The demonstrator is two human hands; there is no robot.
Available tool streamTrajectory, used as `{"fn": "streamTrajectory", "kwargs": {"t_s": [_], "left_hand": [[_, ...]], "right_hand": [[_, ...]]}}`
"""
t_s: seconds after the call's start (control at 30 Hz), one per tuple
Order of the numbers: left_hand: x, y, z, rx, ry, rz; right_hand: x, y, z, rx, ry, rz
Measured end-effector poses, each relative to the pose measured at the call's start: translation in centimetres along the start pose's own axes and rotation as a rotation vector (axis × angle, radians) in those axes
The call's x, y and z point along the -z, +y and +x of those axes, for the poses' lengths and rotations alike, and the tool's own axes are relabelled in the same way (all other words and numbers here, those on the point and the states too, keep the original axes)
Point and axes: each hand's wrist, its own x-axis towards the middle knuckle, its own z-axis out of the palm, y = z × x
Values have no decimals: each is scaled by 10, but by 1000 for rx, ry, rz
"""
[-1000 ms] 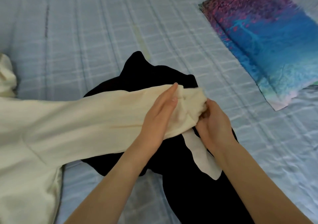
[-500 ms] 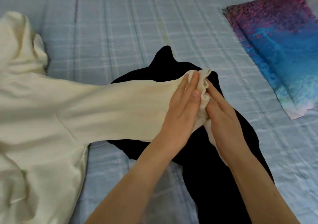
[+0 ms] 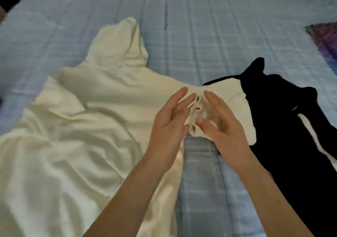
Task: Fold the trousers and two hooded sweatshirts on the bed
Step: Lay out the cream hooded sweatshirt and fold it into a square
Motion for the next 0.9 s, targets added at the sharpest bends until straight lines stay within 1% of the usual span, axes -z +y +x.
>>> {"fn": "streamTrajectory", "kwargs": {"t_s": [0.07, 0.17, 0.4, 0.57, 0.67, 0.73, 0.83, 0.9], "left_hand": [[27, 1, -6, 28, 20, 13], [61, 4, -12, 20, 93, 15], [150, 20, -30, -44, 300, -19], [223, 34, -45, -49, 359, -68], [270, 37, -54, -52, 411, -57], [303, 28, -56, -29, 467, -50], [337, 2, -59, 62, 533, -30], [348, -13, -59, 106, 530, -43]], "right_hand": [[-41, -6, -2, -92, -58, 118], [-87, -12, -8, -129, -90, 178], [-182, -39, -26, -79, -146, 212], [-256, -53, -32, -56, -190, 202], [-299, -57, -38, -53, -253, 216], [-329, -50, -41, -26, -306, 107], [-364, -25, -47, 40, -342, -223], [-374, -11, -50, 96, -334, -397]]}}
